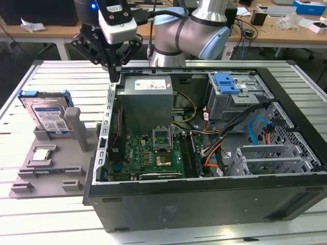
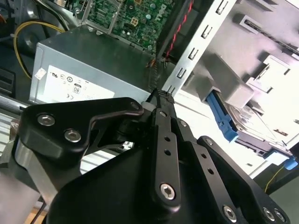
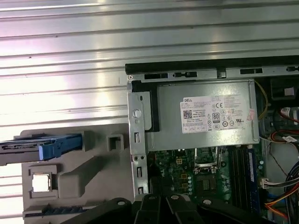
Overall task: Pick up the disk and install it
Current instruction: 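Reach for the disk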
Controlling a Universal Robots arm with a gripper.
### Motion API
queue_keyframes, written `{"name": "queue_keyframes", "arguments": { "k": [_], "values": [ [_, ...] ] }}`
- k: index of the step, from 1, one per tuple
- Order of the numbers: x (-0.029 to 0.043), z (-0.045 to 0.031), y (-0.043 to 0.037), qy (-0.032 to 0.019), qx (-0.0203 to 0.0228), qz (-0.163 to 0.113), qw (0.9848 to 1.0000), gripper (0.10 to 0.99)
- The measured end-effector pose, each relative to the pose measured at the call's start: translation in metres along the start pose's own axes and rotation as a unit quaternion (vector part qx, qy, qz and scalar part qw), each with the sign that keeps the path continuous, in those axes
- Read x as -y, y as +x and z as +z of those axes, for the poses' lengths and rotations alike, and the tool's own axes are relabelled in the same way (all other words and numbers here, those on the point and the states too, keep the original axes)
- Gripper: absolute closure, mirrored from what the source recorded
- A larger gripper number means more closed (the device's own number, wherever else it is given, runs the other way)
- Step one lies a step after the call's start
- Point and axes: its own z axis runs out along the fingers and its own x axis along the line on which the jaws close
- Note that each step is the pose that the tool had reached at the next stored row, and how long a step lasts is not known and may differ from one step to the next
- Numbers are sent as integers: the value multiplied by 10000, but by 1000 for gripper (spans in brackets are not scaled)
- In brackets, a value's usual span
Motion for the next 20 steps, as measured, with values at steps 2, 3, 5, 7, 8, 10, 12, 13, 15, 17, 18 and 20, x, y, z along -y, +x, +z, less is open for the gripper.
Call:
{"name": "queue_keyframes", "arguments": {
  "k": [2, 3, 5, 7, 8, 10, 12, 13, 15, 17, 18, 20],
  "values": [
    [5, -2, 72, 0, 0, 0, 10000, 980],
    [7, -2, 88, 0, 0, 0, 10000, 980],
    [10, -4, 138, 0, 0, 1, 10000, 980],
    [13, -5, 171, 0, 0, 0, 10000, 980],
    [14, -5, 192, 0, 0, 0, 10000, 980],
    [17, -6, 229, 0, 0, 0, 10000, 980],
    [20, -7, 269, 0, 0, 1, 10000, 980],
    [21, -8, 284, 0, 0, 1, 10000, 980],
    [24, -9, 326, 0, 0, 0, 10000, 980],
    [28, -10, 375, 0, 0, 0, 10000, 980],
    [31, -11, 412, 0, 0, 0, 10000, 980],
    [35, -13, 476, 0, 0, 1, 10000, 980]
  ]
}}
